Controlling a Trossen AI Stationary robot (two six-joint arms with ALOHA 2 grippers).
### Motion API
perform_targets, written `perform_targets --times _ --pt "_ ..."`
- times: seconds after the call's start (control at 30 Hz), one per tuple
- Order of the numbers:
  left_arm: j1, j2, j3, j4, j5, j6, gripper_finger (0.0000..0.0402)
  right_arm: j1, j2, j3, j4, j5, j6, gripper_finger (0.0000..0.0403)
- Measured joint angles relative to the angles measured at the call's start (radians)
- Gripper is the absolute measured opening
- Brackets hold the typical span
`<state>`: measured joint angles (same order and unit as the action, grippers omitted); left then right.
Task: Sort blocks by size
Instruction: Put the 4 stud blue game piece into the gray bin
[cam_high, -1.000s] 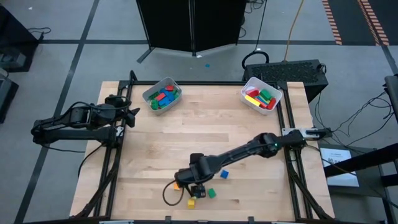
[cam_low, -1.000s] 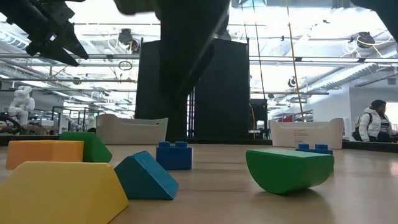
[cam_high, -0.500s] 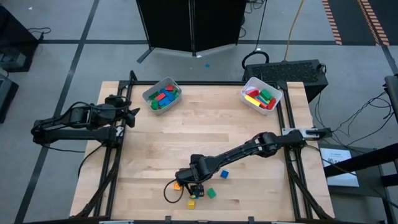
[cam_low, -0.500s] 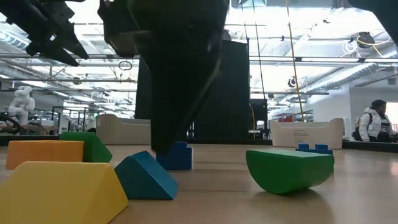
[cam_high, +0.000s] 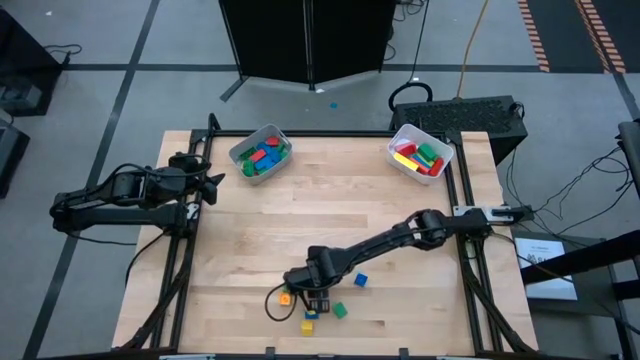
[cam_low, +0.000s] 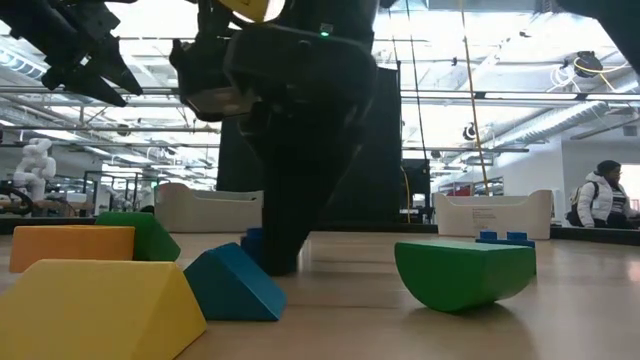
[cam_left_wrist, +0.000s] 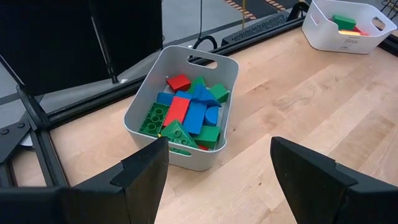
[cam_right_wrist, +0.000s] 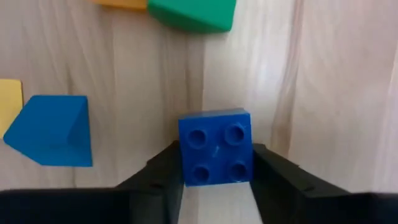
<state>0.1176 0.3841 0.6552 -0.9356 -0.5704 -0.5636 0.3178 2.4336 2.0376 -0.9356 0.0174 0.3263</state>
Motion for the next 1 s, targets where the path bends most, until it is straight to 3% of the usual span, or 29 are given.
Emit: perform_targets --times 0.07,0.37,0.6,0.83,1.0 --pt "0.0 0.0 0.0 0.0 0.0 0.0 0.0281 -0.007 0.0 0.0 0.007 0.0 -0.011 0.0118" --pt "0.0 0.0 0.0 0.0 0.0 0.0 0.0281 -0.063 -0.007 0.0 0.018 0.006 -0.045 0.0119" --pt "0.0 0.0 0.0 0.0 -0.001 0.001 0.0281 -0.219 -0.02 0.087 0.032 0.096 -0.125 0.0119" --pt "0.0 0.0 0.0 0.0 -0.001 0.001 0.0281 -0.419 -0.024 0.174 0.307 0.132 -0.109 0.0119" --pt "0.0 0.0 0.0 0.0 -0.002 0.001 0.0281 -0.544 -0.025 0.176 0.517 0.115 0.031 0.0119"
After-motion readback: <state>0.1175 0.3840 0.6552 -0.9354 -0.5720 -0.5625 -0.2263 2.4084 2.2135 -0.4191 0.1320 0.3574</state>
